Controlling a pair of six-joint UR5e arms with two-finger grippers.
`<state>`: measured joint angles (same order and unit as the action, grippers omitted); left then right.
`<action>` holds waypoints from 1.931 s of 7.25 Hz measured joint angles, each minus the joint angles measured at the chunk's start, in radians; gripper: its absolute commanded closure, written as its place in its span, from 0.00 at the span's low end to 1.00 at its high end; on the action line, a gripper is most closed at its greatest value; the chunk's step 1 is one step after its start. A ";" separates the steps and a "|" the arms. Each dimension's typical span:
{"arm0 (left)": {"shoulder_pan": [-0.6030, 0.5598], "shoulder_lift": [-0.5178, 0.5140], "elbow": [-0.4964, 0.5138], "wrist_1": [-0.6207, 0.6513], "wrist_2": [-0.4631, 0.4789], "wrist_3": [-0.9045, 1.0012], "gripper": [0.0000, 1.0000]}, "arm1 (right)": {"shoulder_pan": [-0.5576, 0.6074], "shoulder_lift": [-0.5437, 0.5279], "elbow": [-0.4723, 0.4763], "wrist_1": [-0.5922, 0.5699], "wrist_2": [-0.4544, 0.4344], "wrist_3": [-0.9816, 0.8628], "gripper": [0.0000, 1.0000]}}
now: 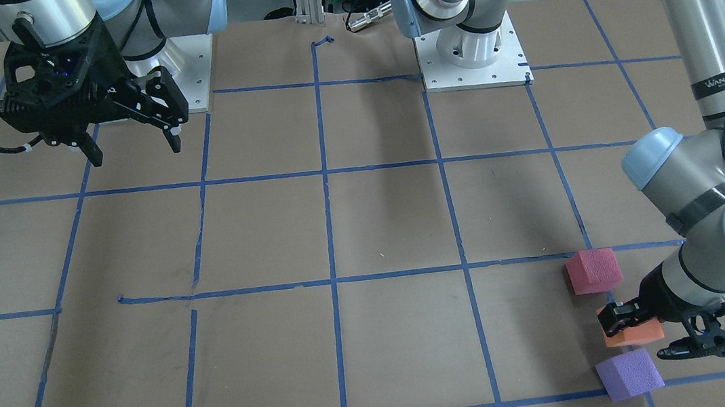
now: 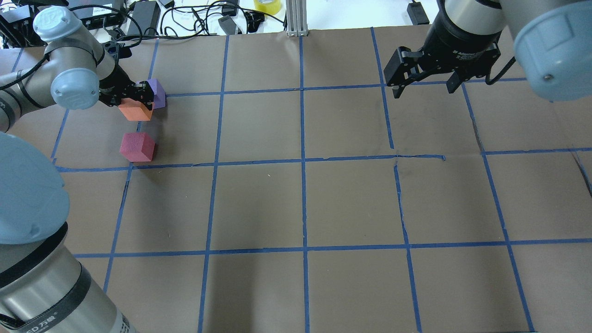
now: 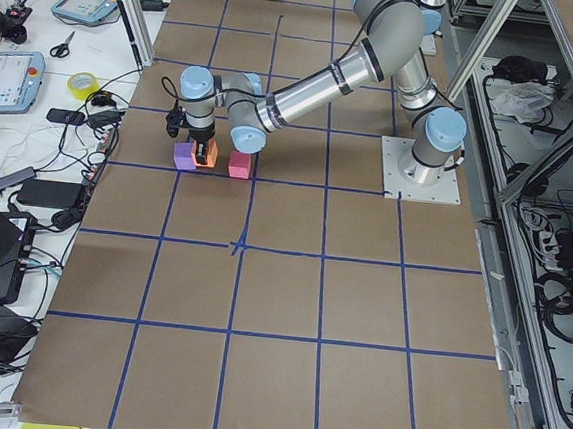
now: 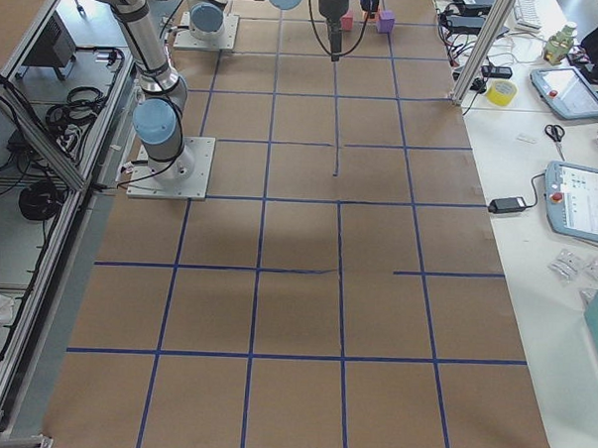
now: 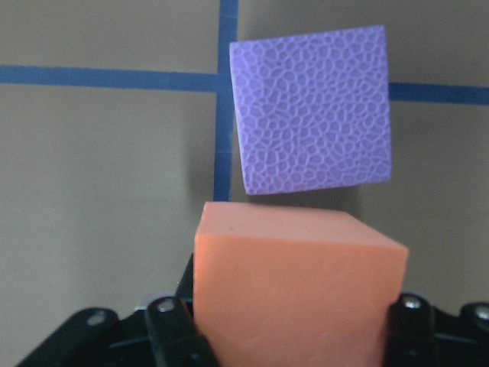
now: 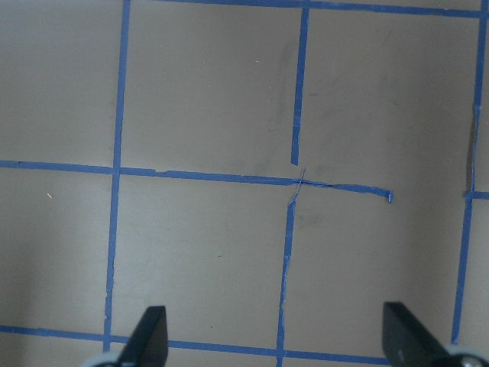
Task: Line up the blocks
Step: 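Lower the orange cube into the gap and open the left gripper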
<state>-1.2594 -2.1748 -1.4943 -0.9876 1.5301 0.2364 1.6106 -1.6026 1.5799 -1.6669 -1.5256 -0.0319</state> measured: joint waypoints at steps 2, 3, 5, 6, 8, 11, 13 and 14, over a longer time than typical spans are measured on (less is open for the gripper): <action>0.001 -0.001 -0.029 0.021 -0.001 -0.007 1.00 | 0.000 0.002 0.002 0.000 0.007 0.007 0.00; 0.001 -0.003 -0.036 0.027 -0.001 -0.007 1.00 | -0.001 0.002 0.003 0.001 0.007 0.008 0.00; 0.001 -0.008 -0.039 0.031 -0.001 -0.005 1.00 | -0.002 0.004 0.003 0.002 0.007 0.009 0.00; 0.001 -0.010 -0.038 0.032 0.000 -0.002 1.00 | -0.002 0.004 0.003 0.002 0.007 0.009 0.00; 0.001 -0.018 -0.035 0.033 0.000 -0.003 1.00 | -0.001 0.004 0.003 0.001 0.009 0.007 0.00; 0.001 -0.031 -0.036 0.041 -0.001 -0.005 0.49 | 0.000 0.004 0.003 0.002 0.008 0.007 0.00; 0.002 -0.035 -0.034 0.042 -0.001 -0.007 0.17 | -0.001 0.003 0.004 0.007 0.003 0.007 0.00; 0.002 -0.035 -0.033 0.042 -0.001 -0.012 0.01 | -0.001 0.004 0.006 0.008 -0.001 0.003 0.00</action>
<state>-1.2579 -2.2100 -1.5272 -0.9453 1.5294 0.2247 1.6093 -1.5991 1.5854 -1.6589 -1.5265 -0.0292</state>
